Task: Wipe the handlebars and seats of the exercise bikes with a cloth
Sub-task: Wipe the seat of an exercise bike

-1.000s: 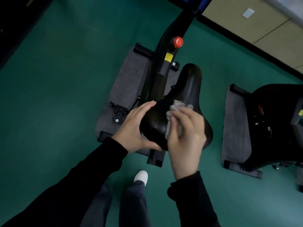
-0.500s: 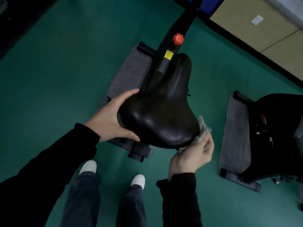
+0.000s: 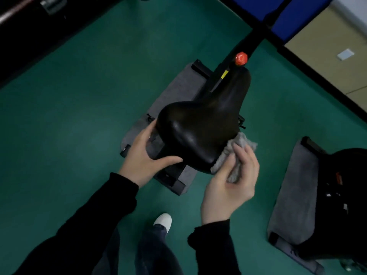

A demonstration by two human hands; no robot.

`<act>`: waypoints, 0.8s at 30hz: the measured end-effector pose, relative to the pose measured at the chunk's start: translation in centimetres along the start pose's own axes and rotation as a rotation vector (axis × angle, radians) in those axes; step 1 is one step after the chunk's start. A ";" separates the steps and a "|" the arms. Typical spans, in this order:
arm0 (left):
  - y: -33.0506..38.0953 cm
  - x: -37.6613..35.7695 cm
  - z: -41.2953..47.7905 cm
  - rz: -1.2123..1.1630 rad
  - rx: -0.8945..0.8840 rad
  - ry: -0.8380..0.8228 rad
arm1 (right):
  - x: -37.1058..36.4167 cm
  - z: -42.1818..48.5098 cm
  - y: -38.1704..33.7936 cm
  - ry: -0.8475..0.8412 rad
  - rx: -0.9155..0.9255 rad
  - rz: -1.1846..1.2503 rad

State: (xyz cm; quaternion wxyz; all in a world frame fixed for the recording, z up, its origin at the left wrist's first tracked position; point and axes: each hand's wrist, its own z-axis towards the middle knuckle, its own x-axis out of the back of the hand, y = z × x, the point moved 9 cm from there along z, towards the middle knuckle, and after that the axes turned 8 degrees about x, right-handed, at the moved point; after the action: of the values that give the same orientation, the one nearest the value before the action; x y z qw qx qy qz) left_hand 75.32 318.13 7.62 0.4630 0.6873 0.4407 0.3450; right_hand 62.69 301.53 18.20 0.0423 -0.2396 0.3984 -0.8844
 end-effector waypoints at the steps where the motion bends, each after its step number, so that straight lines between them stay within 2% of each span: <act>1: -0.1 -0.4 -0.5 -0.046 0.008 0.018 | -0.6 0.7 -0.5 -0.110 0.108 -0.038; 3: -0.2 -1.0 -1.3 -0.114 0.020 0.070 | -2.2 2.1 -1.8 -0.350 0.311 -0.017; 7: -1.7 -2.2 -2.6 -0.295 0.108 0.146 | -6.3 3.6 -4.5 -0.769 0.570 0.055; 13: -2.7 -5.2 -4.6 -0.729 0.147 0.180 | -12.7 2.2 -9.2 -1.195 0.863 0.147; 18: -3.3 -7.3 -5.4 -0.993 0.204 0.233 | -11.5 -3.6 -10.1 -1.711 1.247 0.160; 21: -3.2 -7.9 -5.2 -1.051 0.199 0.240 | -13.2 -3.5 -10.5 -1.849 1.337 0.058; 24: -3.2 -7.8 -4.9 -1.042 0.167 0.249 | -16.8 -2.9 -11.4 -1.889 1.238 -0.003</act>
State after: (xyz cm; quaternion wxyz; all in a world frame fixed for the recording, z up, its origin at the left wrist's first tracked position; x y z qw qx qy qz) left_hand 67.18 313.14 5.77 0.4609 0.3662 0.8005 0.1125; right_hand 77.53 315.74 18.31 0.4368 -0.7506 -0.3004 -0.3944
